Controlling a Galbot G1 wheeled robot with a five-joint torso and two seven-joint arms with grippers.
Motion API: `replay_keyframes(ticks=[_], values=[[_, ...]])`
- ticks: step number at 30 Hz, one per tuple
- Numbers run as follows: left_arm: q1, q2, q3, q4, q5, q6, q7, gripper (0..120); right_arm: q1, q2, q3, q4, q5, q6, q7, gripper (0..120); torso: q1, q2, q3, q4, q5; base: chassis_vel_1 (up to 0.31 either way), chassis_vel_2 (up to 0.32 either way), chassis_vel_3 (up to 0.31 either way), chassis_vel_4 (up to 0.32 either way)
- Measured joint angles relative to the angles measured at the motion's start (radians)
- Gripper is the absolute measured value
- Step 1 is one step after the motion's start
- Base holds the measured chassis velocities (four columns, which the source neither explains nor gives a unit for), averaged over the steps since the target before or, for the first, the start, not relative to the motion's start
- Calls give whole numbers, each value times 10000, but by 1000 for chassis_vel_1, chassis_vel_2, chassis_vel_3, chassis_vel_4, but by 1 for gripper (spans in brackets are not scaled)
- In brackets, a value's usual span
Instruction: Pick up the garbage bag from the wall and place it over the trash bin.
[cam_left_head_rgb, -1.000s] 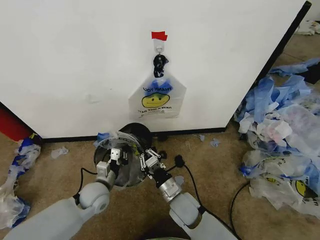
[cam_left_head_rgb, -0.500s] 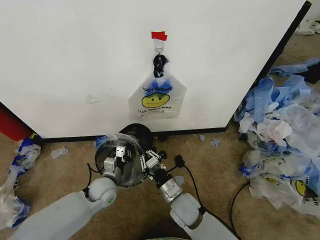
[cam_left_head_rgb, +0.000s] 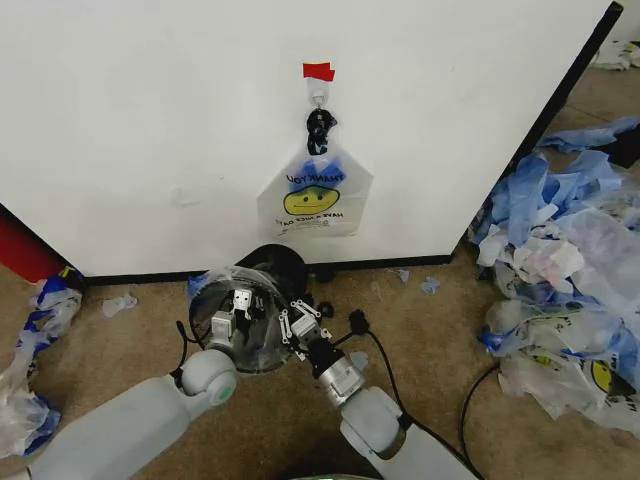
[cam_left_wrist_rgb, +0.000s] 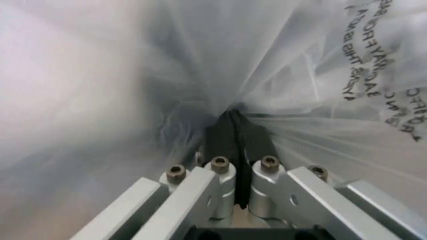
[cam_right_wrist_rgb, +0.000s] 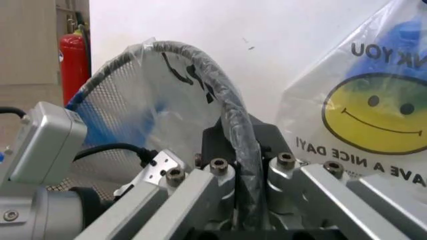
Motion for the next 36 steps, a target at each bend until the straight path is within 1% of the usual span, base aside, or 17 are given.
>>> replay_keyframes(ticks=[5,9,13,16,17,20,22,28,33,36], values=[[-1,-17,12,7,53,-27,2,0,29,-25,2,-10,66,0,-3,0,0,0,0,-1,0,0,0,0,0],[256,198,-134,-223,138,-54,13,0,115,-31,75,-163,242,0,17,0,0,0,0,0,0,0,0,0,0],[707,586,-425,-789,230,-67,58,0,246,0,235,-391,434,-7,47,0,0,0,0,2,0,0,0,0,0],[1012,826,-638,-1288,343,-71,71,0,304,30,305,-475,527,-56,78,0,0,0,0,-1,-3,0,0,0,0],[1012,826,-638,-1288,343,-71,71,0,304,30,305,-475,527,-56,78,0,0,0,0,-1,-3,0,0,0,0],[1194,982,-804,-1688,370,-70,74,0,273,40,317,-483,539,-86,78,0,0,0,-1,1,-2,0,0,0,0],[1208,1003,-890,-1811,370,-68,74,0,213,53,318,-484,516,-88,59,0,0,0,-1,0,0,0,0,0,0],[1035,945,-925,-1803,296,-86,93,0,128,78,299,-518,411,-88,24,0,0,0,-1,0,0,0,0,0,0],[575,693,-694,-1603,123,-108,108,0,20,103,232,-480,334,-80,20,0,0,0,-1,-2,0,0,0,0,0],[396,428,-513,-1296,119,-137,108,0,-58,58,141,-252,306,-110,11,0,0,0,-1,-1,0,0,0,0,0]])
